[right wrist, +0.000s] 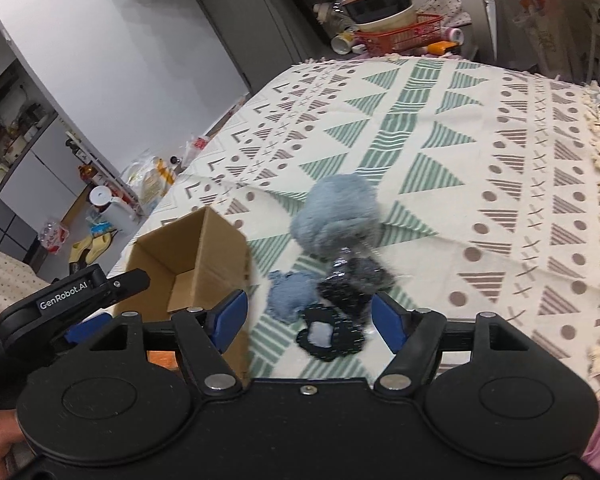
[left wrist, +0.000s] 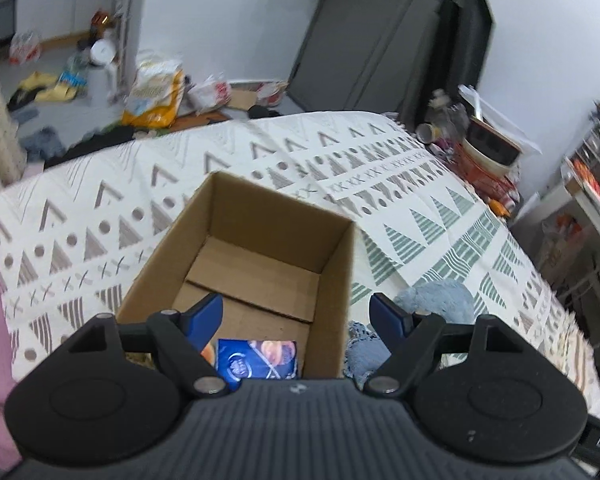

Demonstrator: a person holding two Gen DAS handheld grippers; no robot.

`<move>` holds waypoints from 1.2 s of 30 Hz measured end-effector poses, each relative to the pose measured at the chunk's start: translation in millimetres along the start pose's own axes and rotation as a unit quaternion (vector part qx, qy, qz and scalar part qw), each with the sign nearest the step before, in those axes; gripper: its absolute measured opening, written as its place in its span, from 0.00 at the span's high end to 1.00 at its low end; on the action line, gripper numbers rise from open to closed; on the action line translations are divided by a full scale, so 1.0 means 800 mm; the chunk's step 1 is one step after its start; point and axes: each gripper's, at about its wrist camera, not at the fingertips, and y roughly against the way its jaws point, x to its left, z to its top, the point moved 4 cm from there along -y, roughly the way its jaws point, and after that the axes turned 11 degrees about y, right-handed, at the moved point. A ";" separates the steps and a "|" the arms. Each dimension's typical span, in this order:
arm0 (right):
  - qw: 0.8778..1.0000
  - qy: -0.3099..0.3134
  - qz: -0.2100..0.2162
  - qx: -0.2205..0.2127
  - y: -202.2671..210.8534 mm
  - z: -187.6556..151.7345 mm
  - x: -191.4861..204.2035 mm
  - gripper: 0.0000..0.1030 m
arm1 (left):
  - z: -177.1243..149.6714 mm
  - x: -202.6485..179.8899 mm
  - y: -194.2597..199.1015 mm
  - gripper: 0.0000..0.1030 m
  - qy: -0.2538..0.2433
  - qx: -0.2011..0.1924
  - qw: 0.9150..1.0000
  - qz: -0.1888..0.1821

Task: Organize soft objects
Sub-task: 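Grasp the clear bag of black beads with the right tool while the left tool grasps the black felt plush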

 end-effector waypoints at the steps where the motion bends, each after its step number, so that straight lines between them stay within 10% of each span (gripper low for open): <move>1: 1.000 0.000 -0.001 0.000 0.000 0.000 -0.005 0.34 | -0.003 -0.008 0.000 0.23 -0.014 -0.002 1.000 0.000; 18: 0.997 -0.067 0.038 -0.015 -0.029 -0.015 -0.087 0.33 | -0.079 -0.094 -0.017 0.24 -0.146 0.032 0.987 -0.061; 36: 0.987 -0.123 0.101 0.023 -0.081 -0.022 -0.117 0.33 | -0.138 -0.120 -0.085 0.27 -0.177 0.098 0.979 -0.021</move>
